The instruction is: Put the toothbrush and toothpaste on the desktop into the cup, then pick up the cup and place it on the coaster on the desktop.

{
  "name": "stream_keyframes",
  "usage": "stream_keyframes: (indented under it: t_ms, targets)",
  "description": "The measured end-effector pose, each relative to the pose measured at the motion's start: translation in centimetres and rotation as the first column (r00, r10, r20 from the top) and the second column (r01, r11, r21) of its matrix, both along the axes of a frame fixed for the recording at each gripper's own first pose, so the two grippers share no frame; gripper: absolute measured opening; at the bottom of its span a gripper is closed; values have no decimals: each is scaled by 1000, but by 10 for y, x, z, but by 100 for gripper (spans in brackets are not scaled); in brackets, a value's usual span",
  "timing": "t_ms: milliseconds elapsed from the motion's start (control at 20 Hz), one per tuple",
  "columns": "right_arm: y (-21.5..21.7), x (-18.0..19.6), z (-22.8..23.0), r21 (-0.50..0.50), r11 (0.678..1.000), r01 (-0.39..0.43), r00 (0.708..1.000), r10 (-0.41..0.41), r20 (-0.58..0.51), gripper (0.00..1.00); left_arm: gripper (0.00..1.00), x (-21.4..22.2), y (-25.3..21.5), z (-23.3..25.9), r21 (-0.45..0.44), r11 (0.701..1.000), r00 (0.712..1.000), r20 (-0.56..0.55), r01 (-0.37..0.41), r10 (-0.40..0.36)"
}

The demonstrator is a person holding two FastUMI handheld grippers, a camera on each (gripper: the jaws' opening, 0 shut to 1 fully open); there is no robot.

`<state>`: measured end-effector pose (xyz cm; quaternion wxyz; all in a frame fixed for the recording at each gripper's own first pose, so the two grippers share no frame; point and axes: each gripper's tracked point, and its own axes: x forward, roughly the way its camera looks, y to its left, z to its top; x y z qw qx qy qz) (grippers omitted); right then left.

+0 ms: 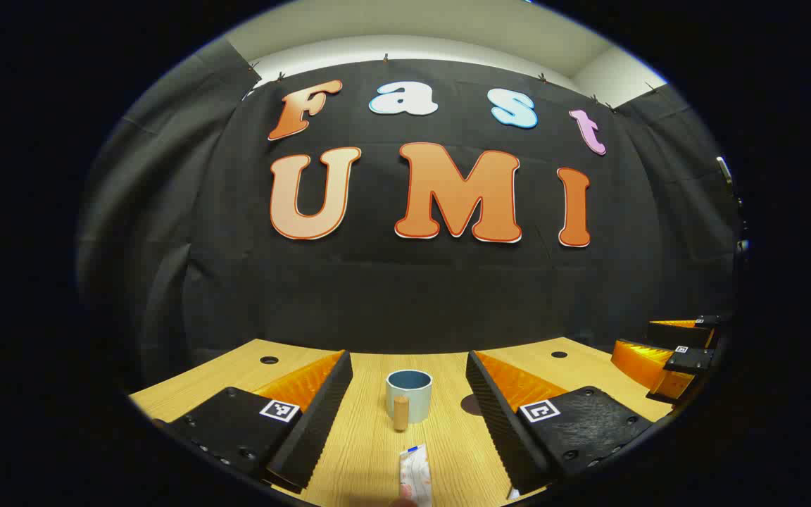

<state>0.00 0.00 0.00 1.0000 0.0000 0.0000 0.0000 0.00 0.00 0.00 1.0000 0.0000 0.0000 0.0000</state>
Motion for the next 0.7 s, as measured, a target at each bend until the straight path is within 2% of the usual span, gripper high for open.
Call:
stream_keyframes:
  t_ms: [250, 300, 350, 450, 700]
  targets:
    - [1, 1, -2, 18, 1000, -10, 1000, 10, -11, 98, 98, -2, 2, 6, 22, 1000, 1000, 13, -19, 19]
    - [1, 1, -2, 19, 1000, -13, 1000, 13, -15, 98, 100, -1, 1, 6, 26, 999, 1000, 13, -18, 18]
    - [2, 2, -3, 18, 1000, -11, 1000, 11, -18, 98, 98, -2, 2, 6, 29, 999, 1000, 14, -18, 17]
    - [4, 2, -4, 18, 1000, -16, 1000, 16, -27, 99, 100, -1, 2, 7, 31, 999, 1000, 18, -18, 18]
    - [11, 6, -8, 31, 999, -34, 997, 36, -61, 98, 98, -1, 1, 6, 43, 999, 1000, 6, -9, 8]
